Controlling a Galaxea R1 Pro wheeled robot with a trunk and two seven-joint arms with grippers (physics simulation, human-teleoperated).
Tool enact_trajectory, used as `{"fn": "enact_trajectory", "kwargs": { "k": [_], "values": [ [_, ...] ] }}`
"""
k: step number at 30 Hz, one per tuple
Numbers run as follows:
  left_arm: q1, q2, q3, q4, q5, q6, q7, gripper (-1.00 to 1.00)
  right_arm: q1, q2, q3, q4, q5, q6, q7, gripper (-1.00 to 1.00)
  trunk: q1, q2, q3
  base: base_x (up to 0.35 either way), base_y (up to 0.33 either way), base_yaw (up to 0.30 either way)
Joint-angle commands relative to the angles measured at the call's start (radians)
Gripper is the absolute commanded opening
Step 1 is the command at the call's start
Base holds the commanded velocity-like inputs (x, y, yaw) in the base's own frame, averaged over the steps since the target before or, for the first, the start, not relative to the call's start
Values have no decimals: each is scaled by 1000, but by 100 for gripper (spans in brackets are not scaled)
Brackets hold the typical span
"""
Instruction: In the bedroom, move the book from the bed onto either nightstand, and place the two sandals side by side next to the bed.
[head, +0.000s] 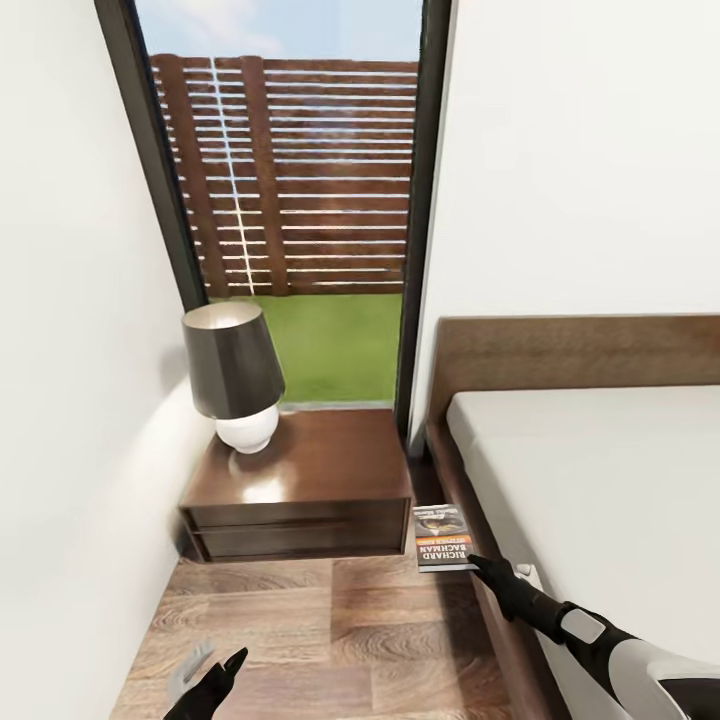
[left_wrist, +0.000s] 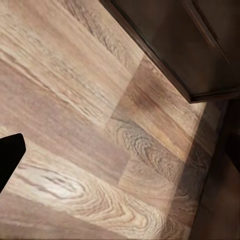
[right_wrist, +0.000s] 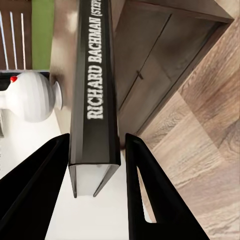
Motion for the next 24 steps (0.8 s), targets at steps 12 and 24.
{"fn": "enact_trajectory", "kwargs": {
  "k": [12, 24],
  "values": [
    [-1, 0, -9, 1, 6, -4, -2, 100, -2, 0, 2, 3, -13, 8, 6, -100, 0, 0, -1, 161, 0, 0],
    [2, 54, -10, 2, 3, -2, -4, 100, -2, 0, 3, 3, -13, 9, 6, -100, 0, 0, -1, 83, 0, 0]
  ]
}}
